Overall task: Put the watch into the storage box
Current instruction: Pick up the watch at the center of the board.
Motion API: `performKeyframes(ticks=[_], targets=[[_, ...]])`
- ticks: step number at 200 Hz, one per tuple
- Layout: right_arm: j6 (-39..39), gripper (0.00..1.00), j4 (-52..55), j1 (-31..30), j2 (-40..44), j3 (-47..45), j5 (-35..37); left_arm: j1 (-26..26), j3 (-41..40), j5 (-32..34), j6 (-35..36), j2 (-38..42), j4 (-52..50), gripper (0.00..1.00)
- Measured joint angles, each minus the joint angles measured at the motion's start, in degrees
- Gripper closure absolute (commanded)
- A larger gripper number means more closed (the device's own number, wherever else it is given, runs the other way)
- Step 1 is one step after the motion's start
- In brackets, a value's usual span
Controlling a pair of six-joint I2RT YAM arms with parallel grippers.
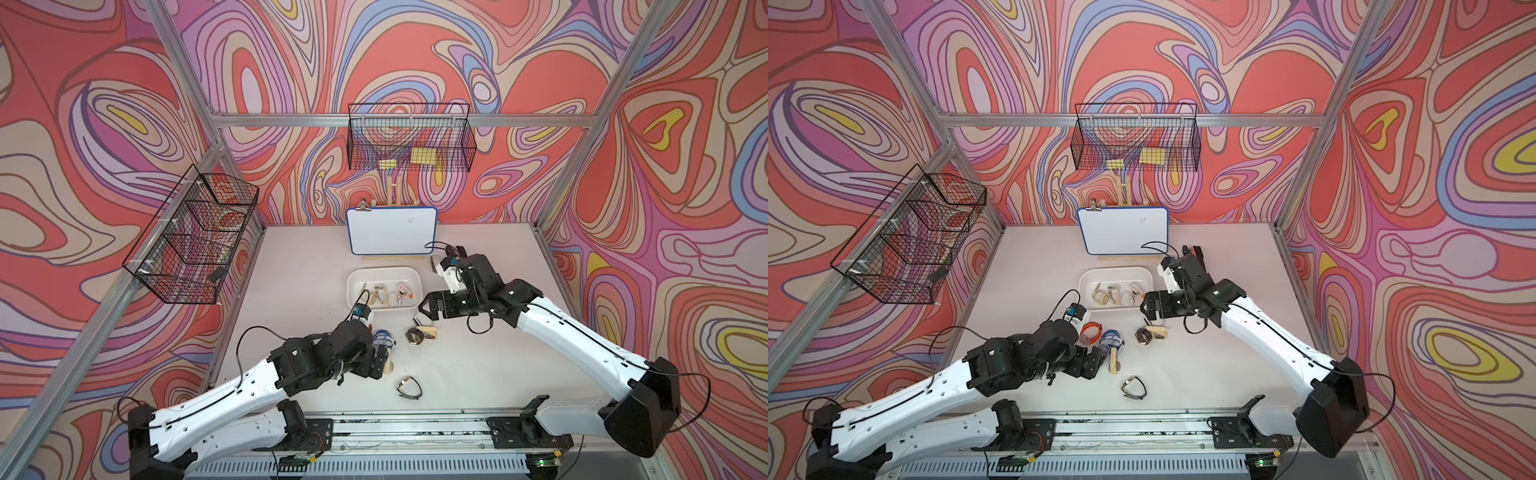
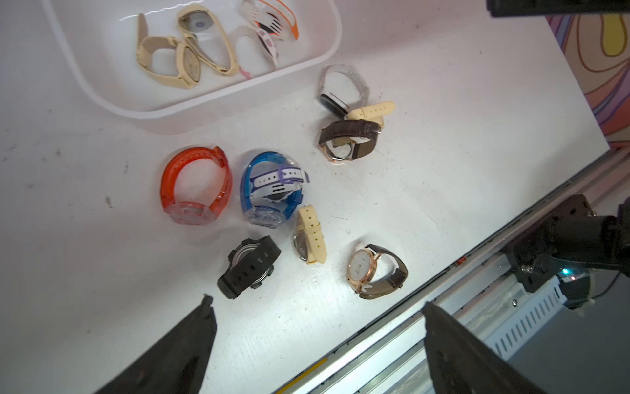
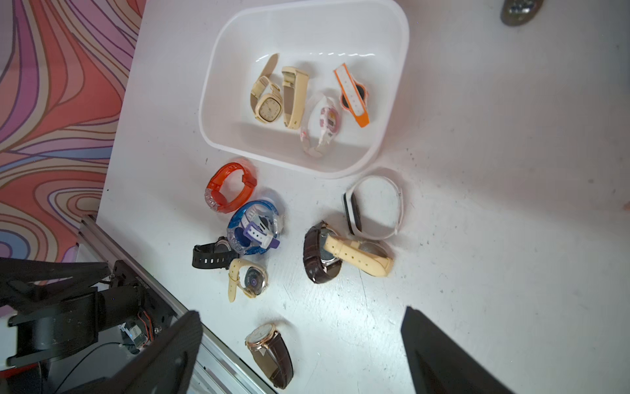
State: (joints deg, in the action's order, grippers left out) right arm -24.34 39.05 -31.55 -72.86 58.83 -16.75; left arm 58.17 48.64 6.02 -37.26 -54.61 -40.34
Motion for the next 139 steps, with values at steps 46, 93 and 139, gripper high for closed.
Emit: performKeyframes(ticks=[46,93,139], targets=[[-3.4,0.09,-2.2,0.2,0.7,-9.3,-5.1,0.0,0.2,-5.2,-0.8,-4.9,1.3,0.15],[-4.9,0.09,-2.8,0.2,5.8,-9.7,-6.9,-0.1,0.5,-8.5,-4.9,-12.8,1.0,0.26],[-5.4,0.07,-2.2,0.2,12.9,-11.7,-7.5,-0.5,3.7,-8.2,-7.3,-23.1,0.9,0.33]])
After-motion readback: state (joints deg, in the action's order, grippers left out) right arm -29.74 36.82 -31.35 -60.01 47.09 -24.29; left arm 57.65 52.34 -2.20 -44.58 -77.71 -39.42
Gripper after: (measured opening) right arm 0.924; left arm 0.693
